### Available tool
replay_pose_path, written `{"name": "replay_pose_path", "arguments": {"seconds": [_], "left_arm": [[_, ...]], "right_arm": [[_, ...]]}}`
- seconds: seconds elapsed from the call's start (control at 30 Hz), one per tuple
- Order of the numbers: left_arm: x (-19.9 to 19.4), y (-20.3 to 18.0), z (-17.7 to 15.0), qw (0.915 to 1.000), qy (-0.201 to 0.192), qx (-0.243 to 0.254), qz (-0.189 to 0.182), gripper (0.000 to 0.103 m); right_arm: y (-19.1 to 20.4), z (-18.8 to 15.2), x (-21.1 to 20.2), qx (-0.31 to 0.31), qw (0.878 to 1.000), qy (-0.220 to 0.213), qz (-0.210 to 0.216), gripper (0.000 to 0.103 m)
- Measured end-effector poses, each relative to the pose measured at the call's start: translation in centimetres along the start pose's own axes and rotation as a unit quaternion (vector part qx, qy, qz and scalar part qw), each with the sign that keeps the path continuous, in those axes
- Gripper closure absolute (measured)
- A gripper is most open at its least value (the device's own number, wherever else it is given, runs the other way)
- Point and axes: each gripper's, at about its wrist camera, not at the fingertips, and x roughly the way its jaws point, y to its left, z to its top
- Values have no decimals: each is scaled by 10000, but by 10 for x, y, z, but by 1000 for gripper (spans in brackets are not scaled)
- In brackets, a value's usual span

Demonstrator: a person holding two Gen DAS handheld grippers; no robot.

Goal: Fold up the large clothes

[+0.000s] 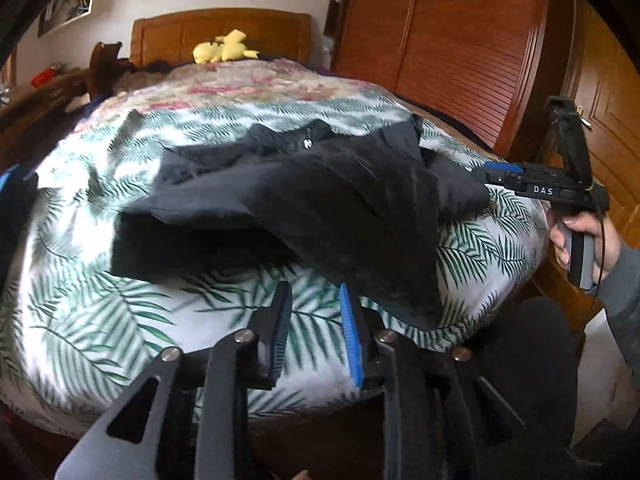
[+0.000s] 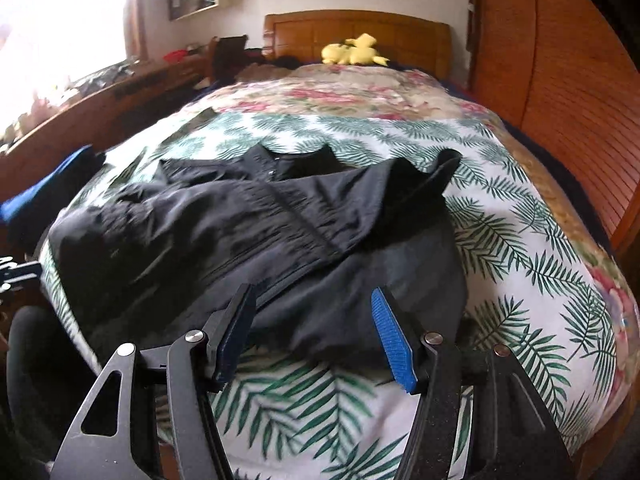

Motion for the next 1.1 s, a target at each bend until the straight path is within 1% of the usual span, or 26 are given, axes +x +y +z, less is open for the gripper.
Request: {"name": "replay_pose_path", "arguments": {"seconds": [0.07, 0.2, 0.27, 0.33, 0.47, 0.53, 0.6, 0.63, 0.67, 0.73, 0.77, 0.9, 0.93, 1.03, 1.1], "left_arm": [[4, -4, 2, 9999, 37, -56, -114, 77], [12, -7, 6, 9996, 82, -137, -214, 75], [13, -3, 8, 9989, 99, -290, -354, 74], [17, 0, 12, 9983, 116, -401, -418, 73], [27, -2, 17, 9976, 176, -447, -494, 73], [30, -5, 20, 9974, 134, -455, -549, 73], [28, -9, 23, 9977, -21, -431, -521, 73], [25, -10, 27, 9978, -123, -381, -537, 82], [22, -12, 32, 9978, -234, -306, -548, 95], [14, -13, 45, 9977, -431, -172, -493, 101], [10, -13, 52, 9973, -548, -122, -474, 102], [-2, 1, 88, 9955, -922, -47, -224, 103], [-5, 9, 101, 9946, -1030, -70, -91, 103], [-3, 35, 131, 9931, -1154, -182, 121, 103], [4, 53, 147, 9932, -1102, -219, 296, 103]], "right_arm": [[8, -3, -3, -62, 10000, -29, 65, 41], [15, -6, -7, -87, 9998, -93, 160, 41], [17, -6, -8, -57, 9997, -130, 208, 41], [17, -8, -8, -18, 9996, -145, 225, 41], [14, -11, -5, 33, 9997, -112, 227, 41], [13, -13, -4, 57, 9997, -108, 222, 41], [11, -15, -2, 98, 9996, -106, 242, 41], [9, -15, -1, 117, 9995, -116, 256, 41], [8, -16, 0, 126, 9995, -124, 259, 41], [6, -17, 4, 138, 9994, -141, 274, 41], [6, -17, 7, 139, 9994, -156, 291, 41], [7, -14, 18, 112, 9990, -217, 379, 41], [8, -13, 21, 81, 9989, -235, 391, 41], [15, -6, 26, -95, 9985, -339, 428, 41], [19, 0, 28, -185, 9978, -411, 479, 41]]}}
